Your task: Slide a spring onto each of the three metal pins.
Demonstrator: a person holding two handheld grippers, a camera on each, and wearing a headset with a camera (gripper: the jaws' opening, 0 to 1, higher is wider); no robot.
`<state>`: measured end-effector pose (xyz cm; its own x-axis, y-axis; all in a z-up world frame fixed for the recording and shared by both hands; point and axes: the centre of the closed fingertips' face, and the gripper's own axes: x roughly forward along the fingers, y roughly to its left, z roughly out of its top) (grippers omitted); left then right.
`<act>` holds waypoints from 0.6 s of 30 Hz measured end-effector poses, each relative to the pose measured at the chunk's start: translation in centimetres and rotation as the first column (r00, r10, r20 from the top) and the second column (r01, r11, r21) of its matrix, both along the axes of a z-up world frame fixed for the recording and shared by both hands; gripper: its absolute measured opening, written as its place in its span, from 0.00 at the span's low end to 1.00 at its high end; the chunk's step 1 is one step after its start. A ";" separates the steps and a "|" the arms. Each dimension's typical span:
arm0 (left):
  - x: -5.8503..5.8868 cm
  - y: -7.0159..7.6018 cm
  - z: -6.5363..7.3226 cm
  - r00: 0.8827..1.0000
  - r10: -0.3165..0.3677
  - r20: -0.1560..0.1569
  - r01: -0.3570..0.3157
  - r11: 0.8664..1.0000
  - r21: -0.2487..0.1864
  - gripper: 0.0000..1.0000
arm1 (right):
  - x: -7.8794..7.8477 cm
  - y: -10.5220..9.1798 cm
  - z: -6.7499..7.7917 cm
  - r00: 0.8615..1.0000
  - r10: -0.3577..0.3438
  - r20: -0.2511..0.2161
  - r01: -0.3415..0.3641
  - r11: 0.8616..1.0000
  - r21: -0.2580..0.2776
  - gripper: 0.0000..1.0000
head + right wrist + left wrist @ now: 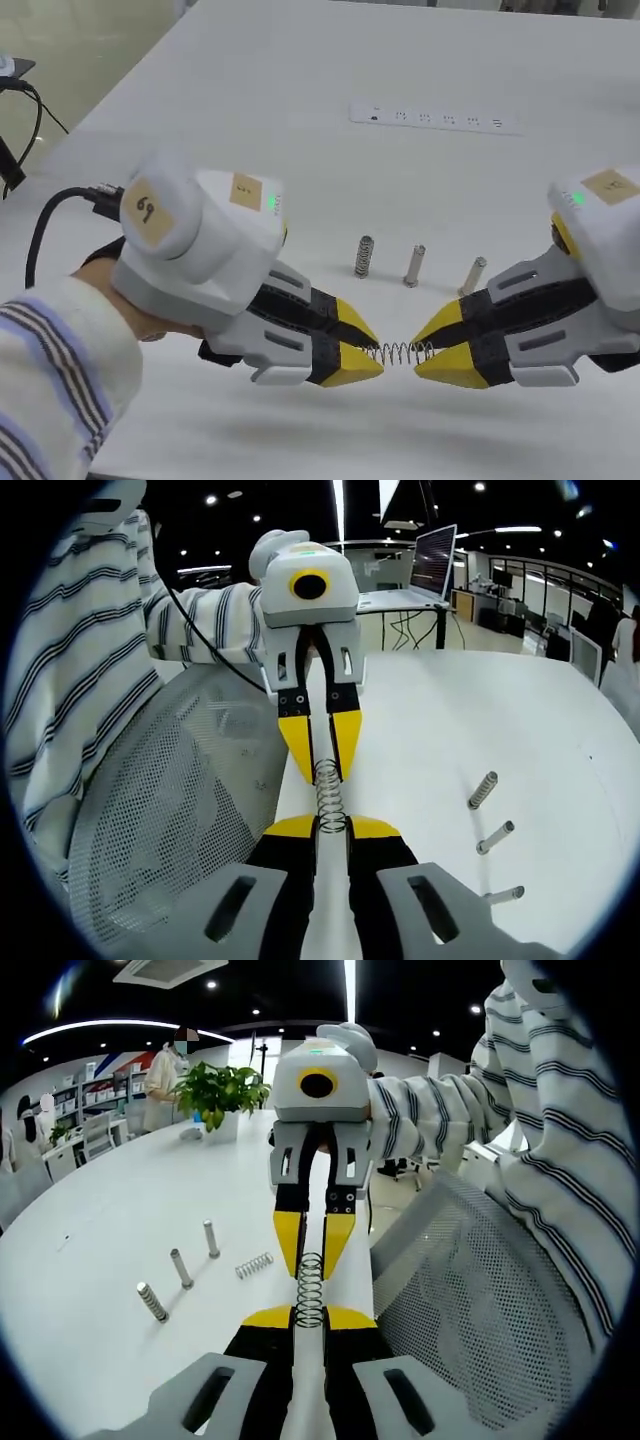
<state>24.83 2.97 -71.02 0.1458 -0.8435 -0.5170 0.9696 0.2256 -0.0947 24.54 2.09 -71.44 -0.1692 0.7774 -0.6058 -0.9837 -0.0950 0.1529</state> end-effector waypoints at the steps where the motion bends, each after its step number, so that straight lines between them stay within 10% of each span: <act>1: 0.0 0.0 -0.1 1.000 -0.001 0.000 0.001 1.000 0.000 0.03 | 0.0 0.0 0.0 1.000 -0.002 -0.005 0.002 1.000 -0.001 0.08; 18: 0.1 -1.2 -0.2 1.000 0.011 0.017 -0.011 1.000 -0.028 0.03 | -0.1 -1.0 0.6 1.000 0.003 0.014 -0.001 0.991 -0.136 0.07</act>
<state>24.90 1.79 -71.18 0.1639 -0.8558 -0.4907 0.9686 0.2340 -0.0845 24.43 1.06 -70.89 -0.1618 0.6873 -0.7081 -0.9856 -0.0765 0.1509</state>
